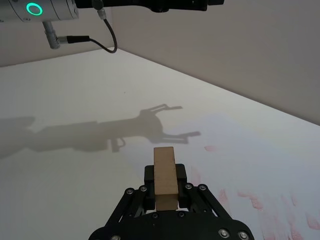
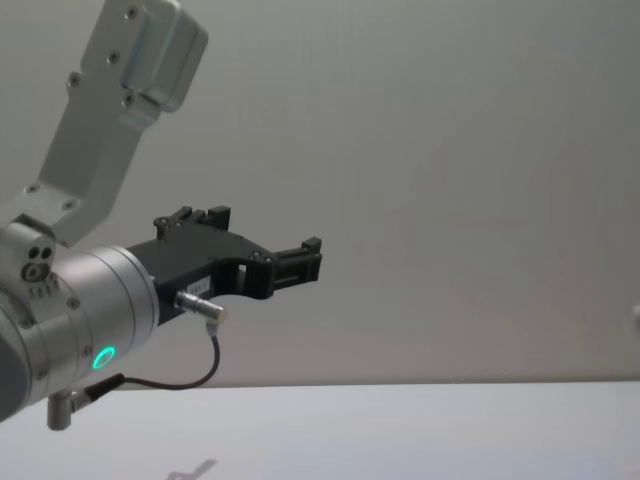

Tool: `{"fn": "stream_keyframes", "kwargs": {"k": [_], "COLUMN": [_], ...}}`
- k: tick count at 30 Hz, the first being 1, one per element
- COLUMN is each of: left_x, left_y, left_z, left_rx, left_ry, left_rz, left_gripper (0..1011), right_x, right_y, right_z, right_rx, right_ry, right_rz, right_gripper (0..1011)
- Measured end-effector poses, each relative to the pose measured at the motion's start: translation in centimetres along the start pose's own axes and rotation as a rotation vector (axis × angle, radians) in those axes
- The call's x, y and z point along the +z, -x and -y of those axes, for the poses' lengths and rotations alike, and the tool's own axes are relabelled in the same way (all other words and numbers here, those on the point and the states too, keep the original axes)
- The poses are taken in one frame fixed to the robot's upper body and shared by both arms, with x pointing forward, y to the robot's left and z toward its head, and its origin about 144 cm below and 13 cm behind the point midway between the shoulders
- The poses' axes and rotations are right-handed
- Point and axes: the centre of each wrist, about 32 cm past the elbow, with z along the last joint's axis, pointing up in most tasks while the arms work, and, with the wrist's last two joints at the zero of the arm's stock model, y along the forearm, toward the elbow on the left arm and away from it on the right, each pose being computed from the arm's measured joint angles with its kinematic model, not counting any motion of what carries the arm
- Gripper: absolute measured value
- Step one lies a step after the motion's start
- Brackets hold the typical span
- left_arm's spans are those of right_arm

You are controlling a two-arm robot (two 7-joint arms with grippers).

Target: Use the one hand to pick up the stamp and affix it onto the A4 paper.

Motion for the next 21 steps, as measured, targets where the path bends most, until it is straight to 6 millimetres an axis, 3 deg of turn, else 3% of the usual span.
{"fn": "stream_keyframes", "kwargs": {"k": [21], "left_x": [0.0], "left_y": [0.0], "left_z": [0.0], "left_rx": [0.0], "left_ry": [0.0], "left_rz": [0.0], "left_gripper": [1001], "right_x": [-1.3], "right_y": [-0.8], "right_z": [-1.1], "right_rx": [-0.039], "right_ry": [0.035], "right_rz": [0.025], "right_gripper": [220]}}
